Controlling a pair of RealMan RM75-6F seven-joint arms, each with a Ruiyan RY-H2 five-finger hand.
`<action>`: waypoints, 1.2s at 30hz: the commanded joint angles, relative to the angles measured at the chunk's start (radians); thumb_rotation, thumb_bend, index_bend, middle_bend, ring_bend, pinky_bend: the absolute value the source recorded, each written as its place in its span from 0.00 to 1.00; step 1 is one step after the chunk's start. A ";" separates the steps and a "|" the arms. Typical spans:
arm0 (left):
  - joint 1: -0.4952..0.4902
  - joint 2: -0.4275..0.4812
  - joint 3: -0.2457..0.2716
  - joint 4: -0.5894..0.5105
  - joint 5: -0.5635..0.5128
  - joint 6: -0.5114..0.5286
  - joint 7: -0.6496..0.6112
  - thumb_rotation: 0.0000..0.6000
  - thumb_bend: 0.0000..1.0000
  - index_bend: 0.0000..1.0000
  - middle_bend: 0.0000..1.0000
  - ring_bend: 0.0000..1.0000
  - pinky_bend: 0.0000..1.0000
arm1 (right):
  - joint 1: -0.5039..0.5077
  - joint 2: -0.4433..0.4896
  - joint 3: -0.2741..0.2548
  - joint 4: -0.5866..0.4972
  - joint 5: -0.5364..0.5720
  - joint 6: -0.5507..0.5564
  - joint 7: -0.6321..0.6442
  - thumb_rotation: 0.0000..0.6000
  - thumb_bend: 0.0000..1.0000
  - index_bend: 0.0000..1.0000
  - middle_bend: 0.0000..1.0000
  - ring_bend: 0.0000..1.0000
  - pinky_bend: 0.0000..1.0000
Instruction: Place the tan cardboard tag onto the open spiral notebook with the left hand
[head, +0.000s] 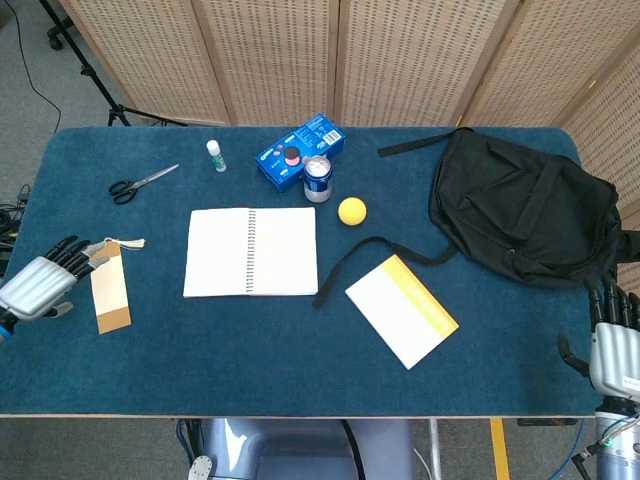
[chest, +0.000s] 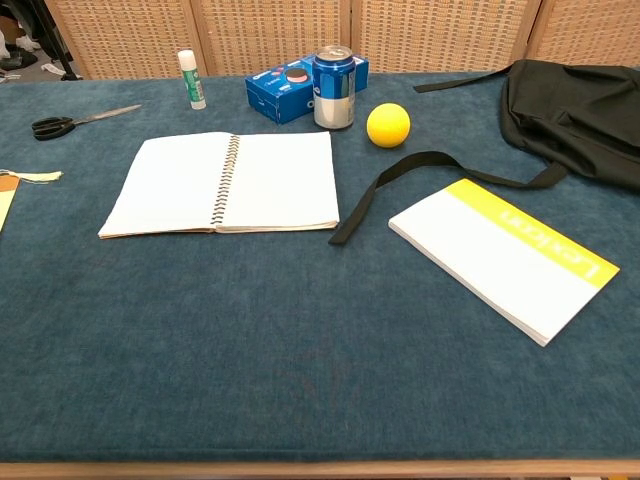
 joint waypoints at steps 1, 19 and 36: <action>-0.035 -0.038 0.038 0.040 0.021 -0.026 -0.013 1.00 0.19 0.00 0.00 0.00 0.00 | 0.004 -0.005 0.004 0.008 0.011 -0.006 -0.006 1.00 0.36 0.00 0.00 0.00 0.00; -0.030 -0.105 0.127 0.101 0.013 -0.092 -0.008 1.00 0.20 0.00 0.00 0.00 0.00 | 0.008 -0.002 0.007 0.017 0.040 -0.021 -0.002 1.00 0.36 0.00 0.00 0.00 0.00; -0.035 -0.125 0.161 0.109 -0.008 -0.092 -0.027 1.00 0.23 0.01 0.00 0.00 0.00 | 0.010 -0.002 0.005 0.016 0.048 -0.023 -0.006 1.00 0.36 0.00 0.00 0.00 0.00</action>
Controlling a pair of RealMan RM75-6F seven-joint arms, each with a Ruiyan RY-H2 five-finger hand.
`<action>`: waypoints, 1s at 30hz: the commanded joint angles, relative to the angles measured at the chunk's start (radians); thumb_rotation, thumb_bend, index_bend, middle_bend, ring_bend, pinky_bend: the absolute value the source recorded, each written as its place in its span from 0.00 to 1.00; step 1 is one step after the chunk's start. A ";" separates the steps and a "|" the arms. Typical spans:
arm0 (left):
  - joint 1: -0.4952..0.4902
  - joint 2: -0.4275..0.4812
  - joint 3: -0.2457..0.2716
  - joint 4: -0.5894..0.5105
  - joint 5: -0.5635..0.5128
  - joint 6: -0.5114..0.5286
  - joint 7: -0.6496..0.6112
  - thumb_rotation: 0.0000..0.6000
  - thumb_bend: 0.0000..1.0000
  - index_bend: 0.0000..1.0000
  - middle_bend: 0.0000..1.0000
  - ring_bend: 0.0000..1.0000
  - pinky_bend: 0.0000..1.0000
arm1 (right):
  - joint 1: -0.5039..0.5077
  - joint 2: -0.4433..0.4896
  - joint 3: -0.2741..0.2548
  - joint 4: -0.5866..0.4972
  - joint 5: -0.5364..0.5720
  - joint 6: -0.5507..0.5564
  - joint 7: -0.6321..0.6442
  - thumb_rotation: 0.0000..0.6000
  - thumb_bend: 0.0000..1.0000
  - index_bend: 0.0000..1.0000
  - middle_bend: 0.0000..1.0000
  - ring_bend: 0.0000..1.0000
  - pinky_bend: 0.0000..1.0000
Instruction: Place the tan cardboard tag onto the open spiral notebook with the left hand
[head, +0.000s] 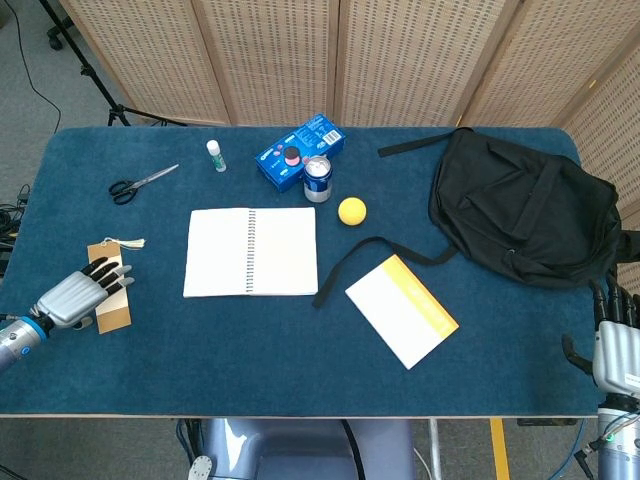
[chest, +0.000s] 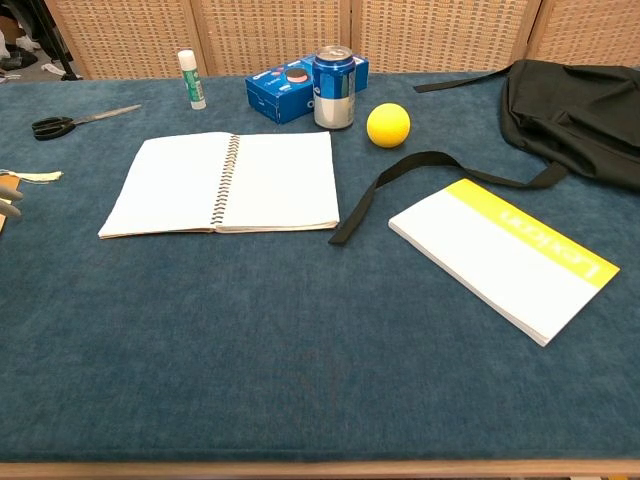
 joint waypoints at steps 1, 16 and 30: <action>0.003 0.006 0.008 -0.004 0.002 0.026 -0.002 1.00 0.24 0.02 0.00 0.00 0.00 | 0.000 0.000 0.000 -0.001 0.001 0.000 0.000 1.00 0.36 0.00 0.00 0.00 0.00; 0.006 0.015 0.037 -0.015 -0.001 0.045 0.017 1.00 0.30 0.21 0.00 0.00 0.00 | 0.000 0.005 -0.005 -0.011 0.000 0.002 -0.006 1.00 0.36 0.00 0.00 0.00 0.00; 0.017 0.012 0.040 -0.019 -0.020 0.067 0.020 1.00 0.30 0.39 0.00 0.00 0.00 | -0.002 0.011 -0.009 -0.018 -0.005 0.004 -0.001 1.00 0.36 0.00 0.00 0.00 0.00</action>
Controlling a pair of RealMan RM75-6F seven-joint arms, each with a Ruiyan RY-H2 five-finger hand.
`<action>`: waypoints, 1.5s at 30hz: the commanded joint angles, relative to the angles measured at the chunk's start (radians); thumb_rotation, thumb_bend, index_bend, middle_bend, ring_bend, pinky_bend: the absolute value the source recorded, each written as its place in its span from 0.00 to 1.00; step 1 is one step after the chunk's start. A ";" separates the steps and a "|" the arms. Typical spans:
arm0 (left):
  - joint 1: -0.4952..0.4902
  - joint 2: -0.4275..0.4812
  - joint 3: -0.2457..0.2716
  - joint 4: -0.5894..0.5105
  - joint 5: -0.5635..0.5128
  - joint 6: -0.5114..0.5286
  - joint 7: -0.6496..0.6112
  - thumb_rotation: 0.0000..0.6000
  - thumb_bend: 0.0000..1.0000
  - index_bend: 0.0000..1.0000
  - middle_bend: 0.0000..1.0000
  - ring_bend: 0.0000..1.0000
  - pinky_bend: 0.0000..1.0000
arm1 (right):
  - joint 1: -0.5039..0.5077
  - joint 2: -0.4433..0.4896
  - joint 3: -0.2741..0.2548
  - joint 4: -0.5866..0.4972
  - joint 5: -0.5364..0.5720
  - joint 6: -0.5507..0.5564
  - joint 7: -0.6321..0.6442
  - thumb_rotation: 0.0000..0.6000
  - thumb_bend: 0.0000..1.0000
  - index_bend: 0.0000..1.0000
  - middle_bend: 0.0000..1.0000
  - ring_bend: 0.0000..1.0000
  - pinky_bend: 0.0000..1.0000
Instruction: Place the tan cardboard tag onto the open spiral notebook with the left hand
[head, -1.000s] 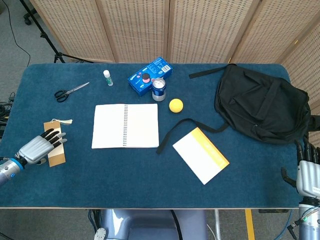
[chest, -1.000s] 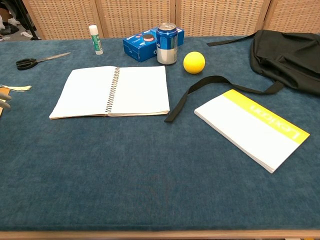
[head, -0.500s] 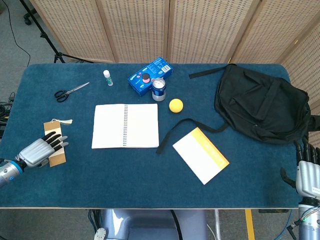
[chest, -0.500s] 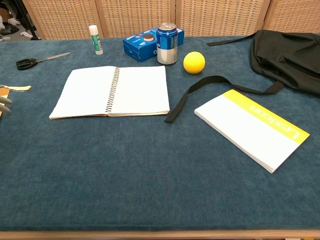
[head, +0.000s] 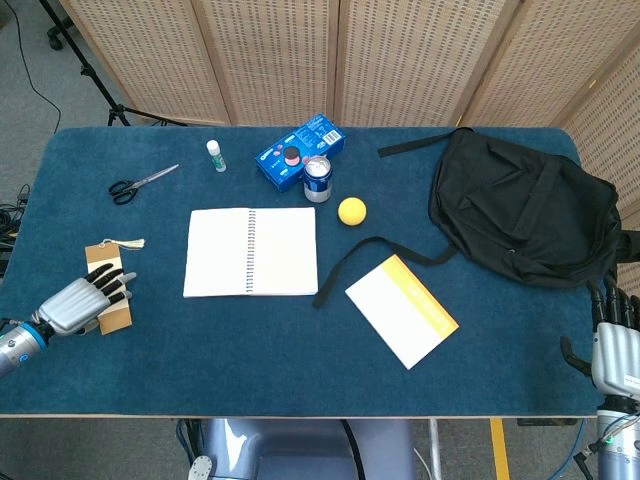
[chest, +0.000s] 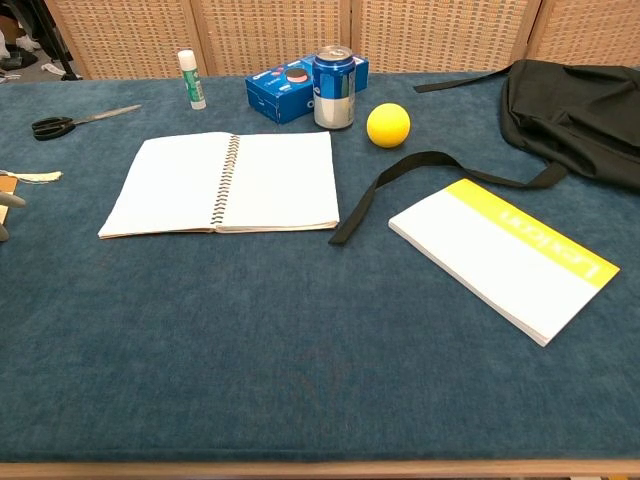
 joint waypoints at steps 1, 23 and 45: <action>0.004 -0.002 -0.003 0.001 -0.006 0.007 -0.004 1.00 0.30 0.40 0.00 0.00 0.00 | -0.001 0.001 -0.001 -0.001 -0.001 0.001 0.001 1.00 0.36 0.00 0.00 0.00 0.00; -0.075 0.044 -0.125 -0.047 -0.113 0.146 0.023 1.00 0.30 0.40 0.00 0.00 0.00 | -0.002 0.014 -0.003 -0.016 0.001 -0.005 0.016 1.00 0.36 0.00 0.00 0.00 0.00; -0.540 0.028 -0.254 -0.401 -0.106 -0.082 0.409 1.00 0.28 0.40 0.00 0.00 0.00 | 0.010 0.031 0.020 0.005 0.071 -0.054 0.052 1.00 0.36 0.00 0.00 0.00 0.00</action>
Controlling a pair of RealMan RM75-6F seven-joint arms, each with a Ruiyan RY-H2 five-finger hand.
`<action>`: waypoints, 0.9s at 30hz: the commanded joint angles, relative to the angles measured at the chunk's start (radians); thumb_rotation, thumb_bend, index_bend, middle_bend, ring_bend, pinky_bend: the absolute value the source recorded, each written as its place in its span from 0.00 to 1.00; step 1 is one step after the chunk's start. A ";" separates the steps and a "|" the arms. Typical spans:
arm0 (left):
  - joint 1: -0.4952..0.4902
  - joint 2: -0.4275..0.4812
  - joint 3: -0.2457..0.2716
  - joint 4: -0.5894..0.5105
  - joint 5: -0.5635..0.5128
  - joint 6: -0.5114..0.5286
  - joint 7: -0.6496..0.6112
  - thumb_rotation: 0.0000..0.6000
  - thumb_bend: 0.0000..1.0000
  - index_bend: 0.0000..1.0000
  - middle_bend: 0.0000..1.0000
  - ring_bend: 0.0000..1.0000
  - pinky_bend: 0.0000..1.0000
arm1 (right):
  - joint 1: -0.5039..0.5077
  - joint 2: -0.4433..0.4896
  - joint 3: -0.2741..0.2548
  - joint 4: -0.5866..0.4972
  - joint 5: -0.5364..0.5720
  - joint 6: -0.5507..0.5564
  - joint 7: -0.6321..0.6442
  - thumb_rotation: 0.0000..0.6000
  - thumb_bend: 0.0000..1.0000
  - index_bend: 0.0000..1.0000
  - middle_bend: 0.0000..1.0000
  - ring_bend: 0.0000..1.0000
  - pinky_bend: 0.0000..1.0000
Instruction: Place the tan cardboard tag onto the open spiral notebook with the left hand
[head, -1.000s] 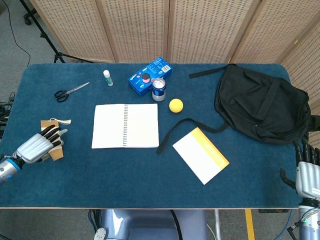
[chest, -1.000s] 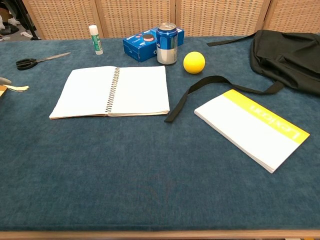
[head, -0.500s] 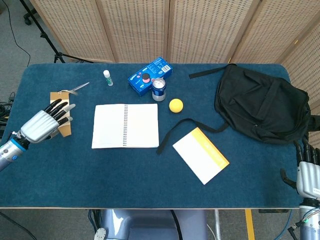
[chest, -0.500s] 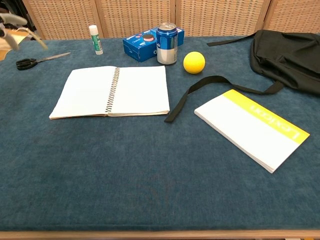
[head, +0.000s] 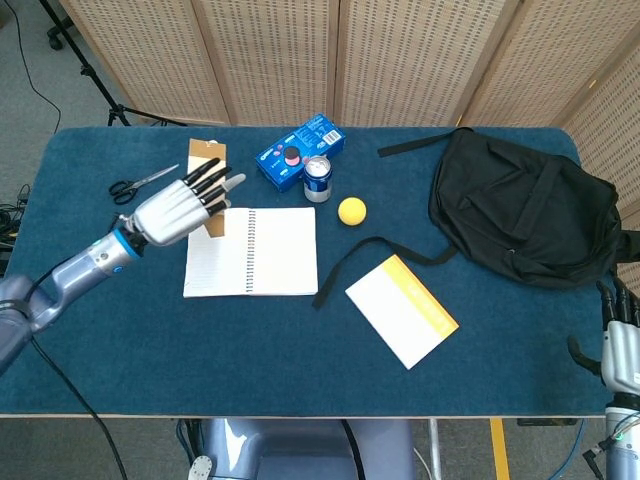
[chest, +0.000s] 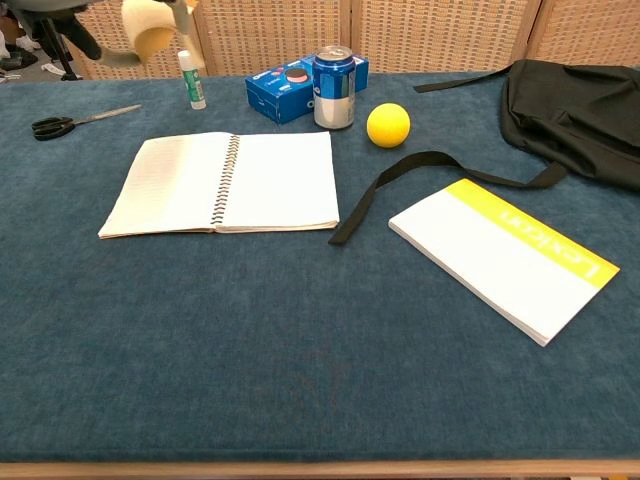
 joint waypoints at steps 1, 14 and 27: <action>-0.080 -0.066 -0.007 -0.027 0.011 -0.116 0.066 1.00 0.28 0.40 0.00 0.00 0.00 | 0.003 0.001 0.005 0.008 0.013 -0.008 0.003 1.00 0.36 0.00 0.00 0.00 0.00; -0.133 -0.250 0.052 0.076 0.042 -0.245 0.037 1.00 0.28 0.39 0.00 0.00 0.00 | 0.009 0.001 0.010 0.032 0.066 -0.039 0.003 1.00 0.36 0.00 0.00 0.00 0.00; -0.093 -0.267 0.109 0.098 0.056 -0.232 -0.002 1.00 0.22 0.10 0.00 0.00 0.00 | -0.001 0.015 0.004 0.020 0.059 -0.029 0.019 1.00 0.36 0.00 0.00 0.00 0.00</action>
